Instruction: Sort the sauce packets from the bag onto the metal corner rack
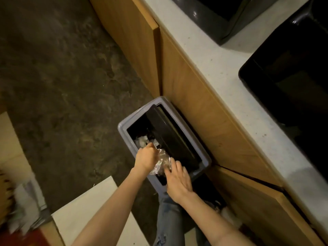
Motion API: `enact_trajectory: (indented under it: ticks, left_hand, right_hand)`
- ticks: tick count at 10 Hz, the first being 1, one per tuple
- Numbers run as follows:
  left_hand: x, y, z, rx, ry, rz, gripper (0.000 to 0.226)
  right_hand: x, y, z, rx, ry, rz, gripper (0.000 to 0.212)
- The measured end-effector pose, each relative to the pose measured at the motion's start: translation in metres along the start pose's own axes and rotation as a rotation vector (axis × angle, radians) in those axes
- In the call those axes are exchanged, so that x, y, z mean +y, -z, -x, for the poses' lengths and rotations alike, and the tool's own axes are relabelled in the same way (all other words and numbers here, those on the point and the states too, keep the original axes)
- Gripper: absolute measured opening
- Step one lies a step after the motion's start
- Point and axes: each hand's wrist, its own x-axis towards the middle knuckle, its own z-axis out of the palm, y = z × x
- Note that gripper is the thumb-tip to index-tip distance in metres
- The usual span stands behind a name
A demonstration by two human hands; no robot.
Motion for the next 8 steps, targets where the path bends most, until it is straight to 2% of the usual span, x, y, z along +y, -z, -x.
enact_trajectory:
  ticks: [1,2,3,4,5,6,8]
  left_hand:
    - [-0.009,-0.017,0.001,-0.065,0.024,-0.177,0.023]
    - [-0.01,-0.032,0.004,-0.13,0.06,-0.118,0.03]
    - [-0.008,-0.04,0.006,-0.145,0.04,-0.023,0.034]
    - [-0.009,-0.041,0.011,-0.194,0.036,0.013,0.036]
    - [-0.012,-0.036,0.016,-0.222,0.041,0.0,0.042]
    - [0.002,-0.008,0.023,-0.257,0.08,0.1,0.039]
    - [0.053,0.062,0.037,-0.411,-0.001,0.177,0.031]
  right_hand:
    - [-0.001,-0.012,-0.003,-0.024,0.013,0.131,0.071]
    - [-0.002,-0.015,-0.006,-0.067,0.041,0.155,0.066]
    - [-0.002,-0.011,-0.007,-0.089,0.022,0.019,0.057]
    - [-0.002,-0.003,-0.005,-0.123,-0.019,-0.17,0.055]
    - [-0.001,0.01,0.001,-0.1,-0.033,-0.26,0.055]
    - [0.002,0.028,0.011,-0.068,-0.064,-0.375,0.052]
    - [0.021,0.061,0.04,0.031,-0.152,-0.638,0.046]
